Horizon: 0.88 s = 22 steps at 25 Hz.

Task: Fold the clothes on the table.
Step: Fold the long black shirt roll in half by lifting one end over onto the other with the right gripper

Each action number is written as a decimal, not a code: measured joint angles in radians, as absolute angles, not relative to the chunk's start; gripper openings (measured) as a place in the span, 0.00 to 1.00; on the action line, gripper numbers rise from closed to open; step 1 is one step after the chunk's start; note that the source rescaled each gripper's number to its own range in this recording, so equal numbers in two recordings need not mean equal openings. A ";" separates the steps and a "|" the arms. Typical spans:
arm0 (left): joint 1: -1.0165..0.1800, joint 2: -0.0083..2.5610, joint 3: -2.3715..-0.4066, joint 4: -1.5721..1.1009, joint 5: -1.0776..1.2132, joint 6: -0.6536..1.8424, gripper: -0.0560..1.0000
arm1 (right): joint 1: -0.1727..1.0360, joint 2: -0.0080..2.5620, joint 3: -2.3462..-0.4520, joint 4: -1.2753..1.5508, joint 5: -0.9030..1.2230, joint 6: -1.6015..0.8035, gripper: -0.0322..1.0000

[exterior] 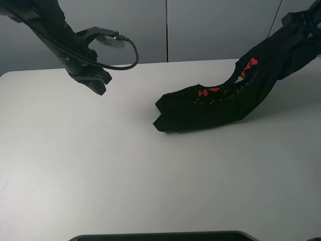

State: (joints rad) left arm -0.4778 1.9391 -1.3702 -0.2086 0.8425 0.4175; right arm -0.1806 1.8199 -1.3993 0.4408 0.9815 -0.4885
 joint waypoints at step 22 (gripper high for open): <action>-0.478 1.939 -1.370 -0.209 0.816 0.421 0.05 | 0.248 2.075 -1.399 0.530 0.929 -0.426 0.12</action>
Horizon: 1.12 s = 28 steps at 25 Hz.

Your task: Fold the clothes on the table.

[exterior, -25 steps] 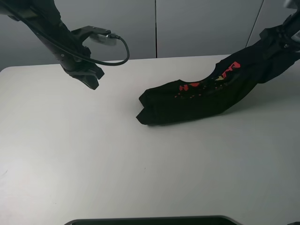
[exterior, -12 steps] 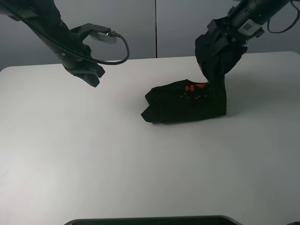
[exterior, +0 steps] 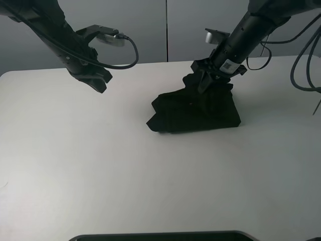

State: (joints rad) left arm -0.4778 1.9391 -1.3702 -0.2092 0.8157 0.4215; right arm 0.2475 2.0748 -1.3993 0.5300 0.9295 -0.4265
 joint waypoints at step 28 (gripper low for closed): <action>-0.478 1.939 -1.370 -0.209 0.831 0.458 0.05 | 0.248 2.102 -1.399 0.737 1.112 -0.725 0.73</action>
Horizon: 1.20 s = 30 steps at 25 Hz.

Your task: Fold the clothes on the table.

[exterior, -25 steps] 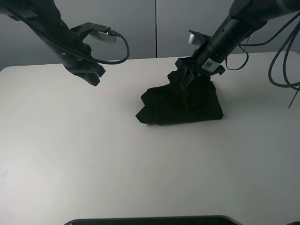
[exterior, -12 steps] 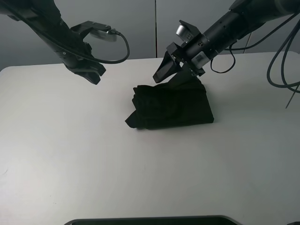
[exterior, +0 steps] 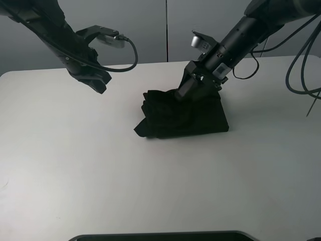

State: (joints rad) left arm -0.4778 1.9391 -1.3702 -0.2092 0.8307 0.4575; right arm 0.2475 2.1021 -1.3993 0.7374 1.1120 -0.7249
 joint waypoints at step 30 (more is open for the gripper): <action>-0.478 1.089 -1.370 0.169 1.155 0.049 0.87 | 0.248 0.979 -1.455 -0.119 1.206 -0.247 0.73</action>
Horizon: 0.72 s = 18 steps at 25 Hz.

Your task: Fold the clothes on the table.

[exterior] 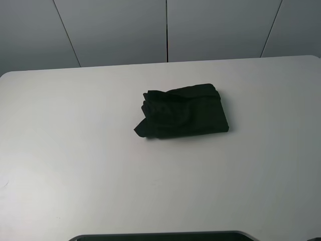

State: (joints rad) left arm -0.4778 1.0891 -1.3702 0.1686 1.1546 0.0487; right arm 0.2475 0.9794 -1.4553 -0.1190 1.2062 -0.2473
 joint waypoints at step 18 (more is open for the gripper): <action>-0.478 0.478 -1.372 0.184 1.224 -0.121 1.00 | 0.248 0.164 -1.464 -0.207 1.217 -0.232 1.00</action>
